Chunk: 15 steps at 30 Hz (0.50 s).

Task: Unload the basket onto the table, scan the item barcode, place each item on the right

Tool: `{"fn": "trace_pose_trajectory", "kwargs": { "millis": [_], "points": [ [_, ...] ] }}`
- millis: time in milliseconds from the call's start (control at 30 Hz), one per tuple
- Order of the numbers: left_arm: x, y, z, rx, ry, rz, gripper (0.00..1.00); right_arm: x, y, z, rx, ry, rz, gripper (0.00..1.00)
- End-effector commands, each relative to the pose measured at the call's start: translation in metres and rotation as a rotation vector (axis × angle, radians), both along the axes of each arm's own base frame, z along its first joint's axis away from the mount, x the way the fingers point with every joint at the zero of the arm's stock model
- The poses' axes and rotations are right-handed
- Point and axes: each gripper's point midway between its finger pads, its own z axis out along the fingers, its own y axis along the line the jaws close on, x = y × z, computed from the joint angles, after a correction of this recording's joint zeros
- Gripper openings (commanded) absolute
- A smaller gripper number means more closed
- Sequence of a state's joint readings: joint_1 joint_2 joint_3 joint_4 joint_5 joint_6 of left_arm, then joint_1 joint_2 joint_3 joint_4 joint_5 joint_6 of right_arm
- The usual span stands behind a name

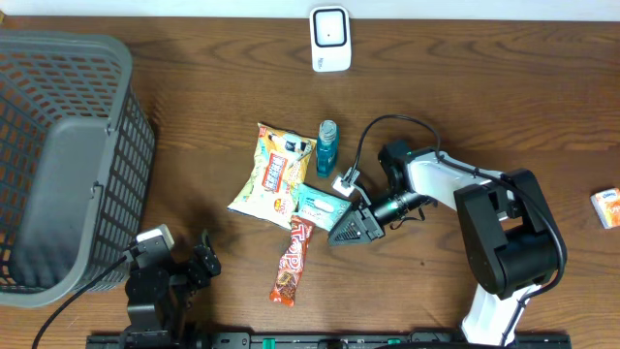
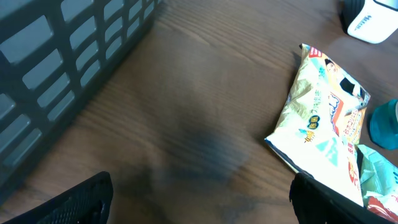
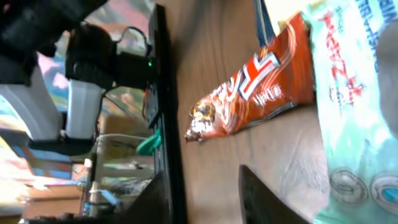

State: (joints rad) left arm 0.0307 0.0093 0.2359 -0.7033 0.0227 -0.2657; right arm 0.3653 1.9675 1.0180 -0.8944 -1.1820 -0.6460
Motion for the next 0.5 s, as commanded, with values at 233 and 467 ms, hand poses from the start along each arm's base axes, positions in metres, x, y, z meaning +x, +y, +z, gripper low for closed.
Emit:
{"fn": "trace_pose_trajectory", "kwargs": {
  "millis": [233,467],
  "points": [
    [0.0,0.001,-0.001,0.0,-0.001,0.01,0.91,-0.025,0.032,-0.036,-0.411,0.112,-0.007,0.7],
    [0.0,0.001,-0.001,0.0,-0.001,0.01,0.91,0.002,0.038,-0.057,-0.892,0.028,-0.374,0.73]
  ]
}}
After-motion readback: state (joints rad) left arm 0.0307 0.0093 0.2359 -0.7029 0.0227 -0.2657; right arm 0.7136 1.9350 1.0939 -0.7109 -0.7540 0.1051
